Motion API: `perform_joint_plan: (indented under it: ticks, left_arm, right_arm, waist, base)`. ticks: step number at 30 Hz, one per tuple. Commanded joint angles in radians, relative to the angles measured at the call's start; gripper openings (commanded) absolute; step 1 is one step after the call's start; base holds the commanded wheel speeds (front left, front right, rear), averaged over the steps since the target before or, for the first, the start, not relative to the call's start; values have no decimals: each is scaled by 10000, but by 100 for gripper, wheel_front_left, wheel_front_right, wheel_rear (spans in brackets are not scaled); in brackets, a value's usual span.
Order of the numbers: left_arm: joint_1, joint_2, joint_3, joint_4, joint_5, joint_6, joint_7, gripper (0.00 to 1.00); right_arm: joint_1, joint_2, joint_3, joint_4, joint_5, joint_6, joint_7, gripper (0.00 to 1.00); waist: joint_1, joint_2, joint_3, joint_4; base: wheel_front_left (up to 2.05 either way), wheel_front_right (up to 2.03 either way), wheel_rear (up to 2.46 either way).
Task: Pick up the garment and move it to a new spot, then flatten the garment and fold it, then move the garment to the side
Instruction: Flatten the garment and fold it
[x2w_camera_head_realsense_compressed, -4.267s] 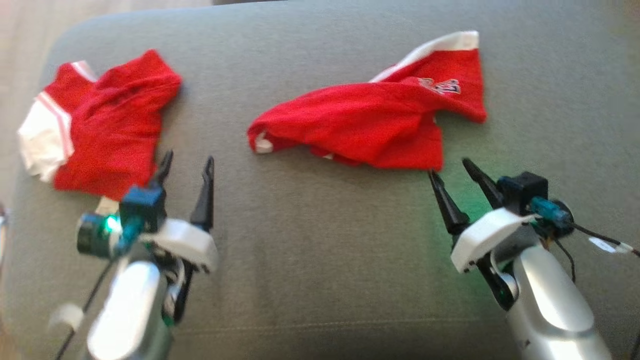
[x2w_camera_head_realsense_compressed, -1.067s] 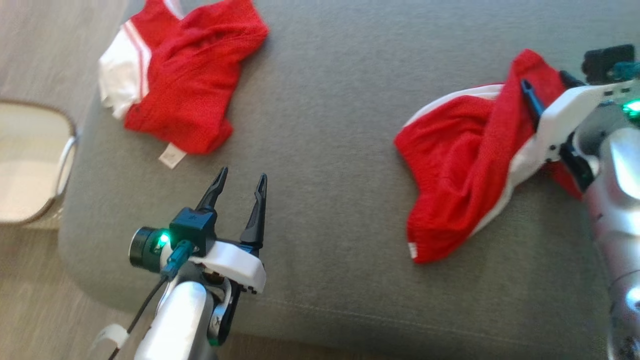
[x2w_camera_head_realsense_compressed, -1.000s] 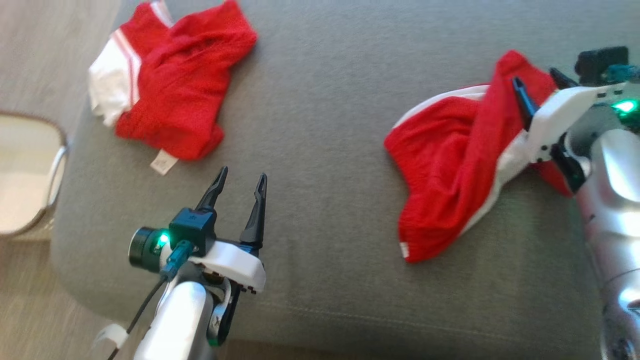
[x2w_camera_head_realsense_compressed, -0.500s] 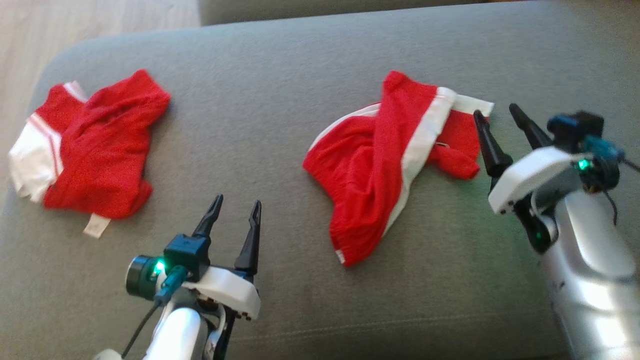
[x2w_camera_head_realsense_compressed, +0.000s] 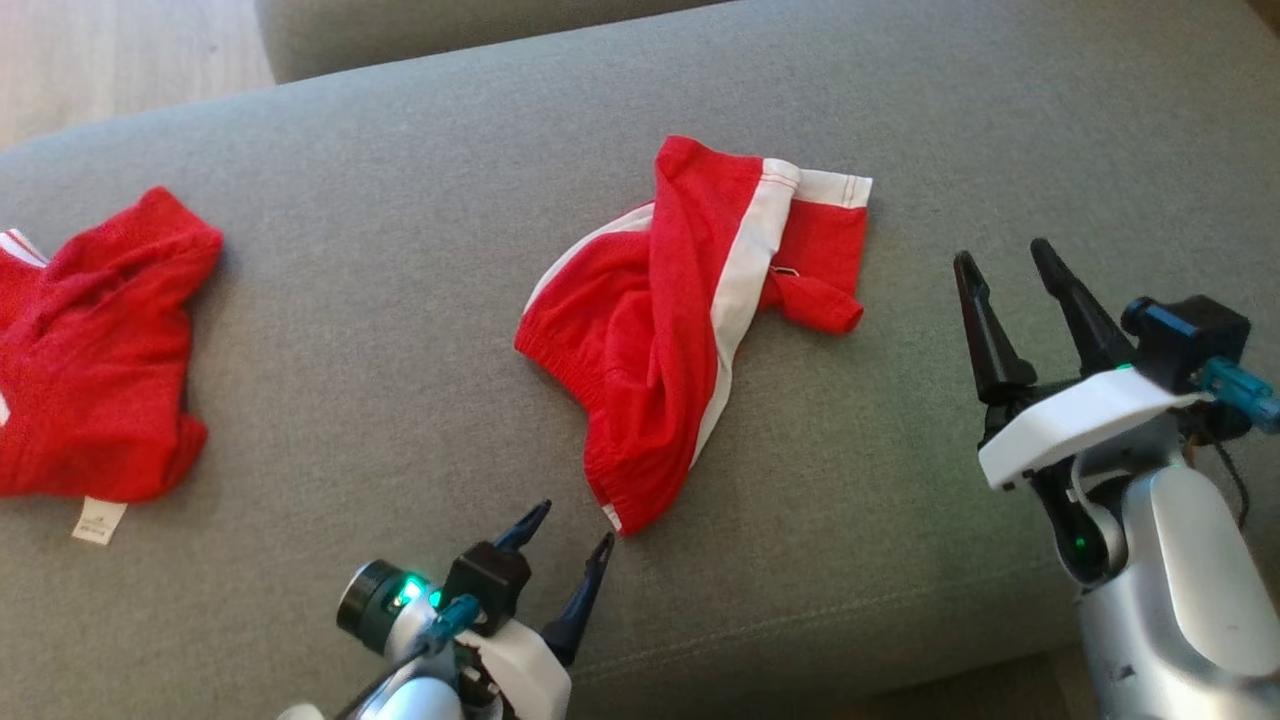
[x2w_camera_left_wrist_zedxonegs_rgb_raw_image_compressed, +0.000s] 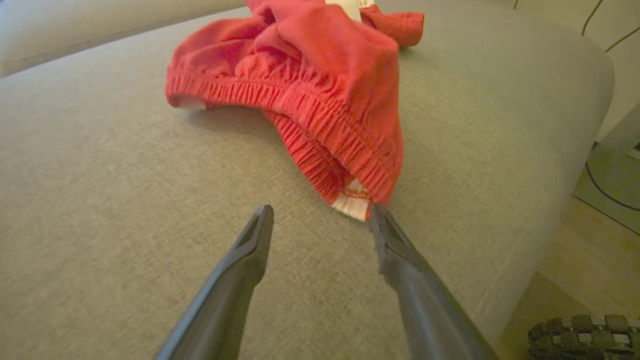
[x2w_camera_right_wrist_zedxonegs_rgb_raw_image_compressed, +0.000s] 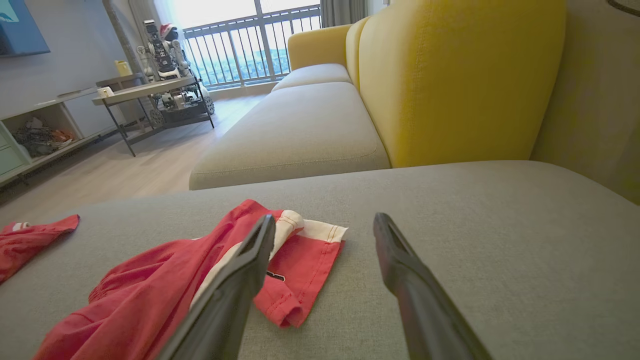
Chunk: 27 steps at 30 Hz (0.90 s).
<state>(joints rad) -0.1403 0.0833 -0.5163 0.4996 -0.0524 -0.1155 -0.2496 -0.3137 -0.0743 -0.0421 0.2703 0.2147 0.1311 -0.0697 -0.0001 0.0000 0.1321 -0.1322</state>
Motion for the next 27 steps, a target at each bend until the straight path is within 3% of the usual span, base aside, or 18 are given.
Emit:
perform_joint_plan:
  ticks: [1,14,15,16,17,22,27]
  left_arm:
    - [-572,99,144,-141,-102,-43,-122,100]
    - [-1134,172,-1032,-53,-679,-146,-122,100]
    - [-1187,191,-1161,-18,-754,-147,-122,95]
    - [-1257,225,-1337,33,-840,-148,-122,40]
    - [-1340,257,-1470,67,-938,-148,-122,0]
    - [-1779,412,-1583,-329,-1343,-149,-122,0]
    - [-1883,660,-1286,-1582,-1561,-150,-122,0]
  right_arm:
    - [-63,107,175,-506,-46,-4,60,100]
    - [124,220,182,-718,-215,-4,164,100]
    - [116,224,189,-708,-216,-4,154,100]
    - [102,227,195,-694,-215,-4,145,100]
    - [86,229,198,-677,-217,-4,133,100]
    - [39,236,241,-551,-201,-4,45,100]
    - [48,238,260,-378,-150,-4,-23,100]
  waist:
    - [1,0,65,-73]
    - [1,0,192,-285]
    - [1,0,215,-295]
    - [1,0,239,-304]
    - [1,0,256,-307]
    - [1,0,290,-309]
    - [1,0,207,-255]
  base:
    - [0,0,0]
    - [0,0,0]
    - [0,0,0]
    - [0,0,0]
    - [0,0,0]
    - [0,0,0]
    - [0,0,0]
